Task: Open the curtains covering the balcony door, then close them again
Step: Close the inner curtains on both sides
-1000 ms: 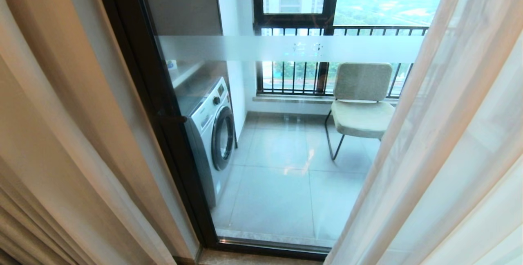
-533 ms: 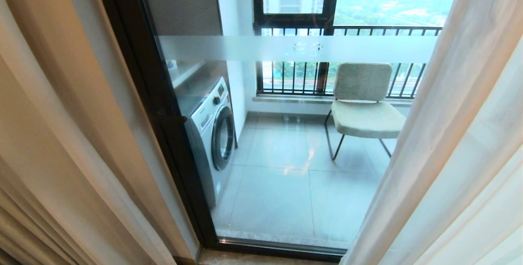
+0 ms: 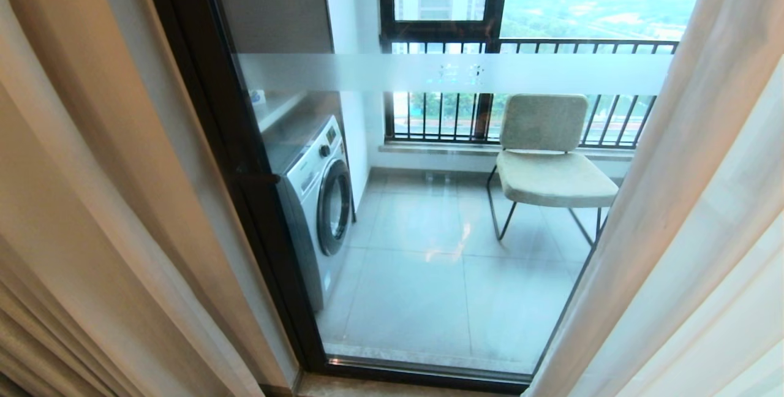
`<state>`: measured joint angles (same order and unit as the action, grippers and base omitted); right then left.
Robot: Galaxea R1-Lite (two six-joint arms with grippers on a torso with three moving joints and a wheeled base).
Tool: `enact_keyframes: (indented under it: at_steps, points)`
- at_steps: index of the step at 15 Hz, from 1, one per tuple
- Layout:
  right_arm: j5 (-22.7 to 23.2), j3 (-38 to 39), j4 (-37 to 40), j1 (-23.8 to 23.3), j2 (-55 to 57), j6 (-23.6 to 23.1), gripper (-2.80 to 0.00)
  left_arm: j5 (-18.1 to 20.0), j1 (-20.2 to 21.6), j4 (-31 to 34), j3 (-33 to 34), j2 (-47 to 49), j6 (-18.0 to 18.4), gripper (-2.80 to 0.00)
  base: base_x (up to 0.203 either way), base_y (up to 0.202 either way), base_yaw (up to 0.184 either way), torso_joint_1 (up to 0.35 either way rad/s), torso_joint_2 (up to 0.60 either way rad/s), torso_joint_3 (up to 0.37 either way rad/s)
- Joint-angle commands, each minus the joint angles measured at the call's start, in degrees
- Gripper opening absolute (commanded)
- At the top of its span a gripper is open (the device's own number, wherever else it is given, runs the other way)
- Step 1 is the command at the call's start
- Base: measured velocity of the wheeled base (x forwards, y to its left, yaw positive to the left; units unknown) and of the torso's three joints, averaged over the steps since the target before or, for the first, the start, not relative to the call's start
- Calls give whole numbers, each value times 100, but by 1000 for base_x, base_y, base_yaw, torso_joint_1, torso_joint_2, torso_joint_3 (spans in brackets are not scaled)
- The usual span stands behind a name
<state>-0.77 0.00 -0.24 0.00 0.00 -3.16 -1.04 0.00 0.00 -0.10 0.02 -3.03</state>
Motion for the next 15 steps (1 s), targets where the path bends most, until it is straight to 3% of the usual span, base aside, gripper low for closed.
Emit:
enact_keyframes:
  at_steps: [1,15]
  points:
    - [-2,0,-2,0,0,-1,-280,-2,0,0,1,-2,-5,-280,0,0,0,0,0,0]
    - [-2,0,-2,0,0,-1,-280,7,0,0,1,-2,-5,-280,0,0,0,0,0,0]
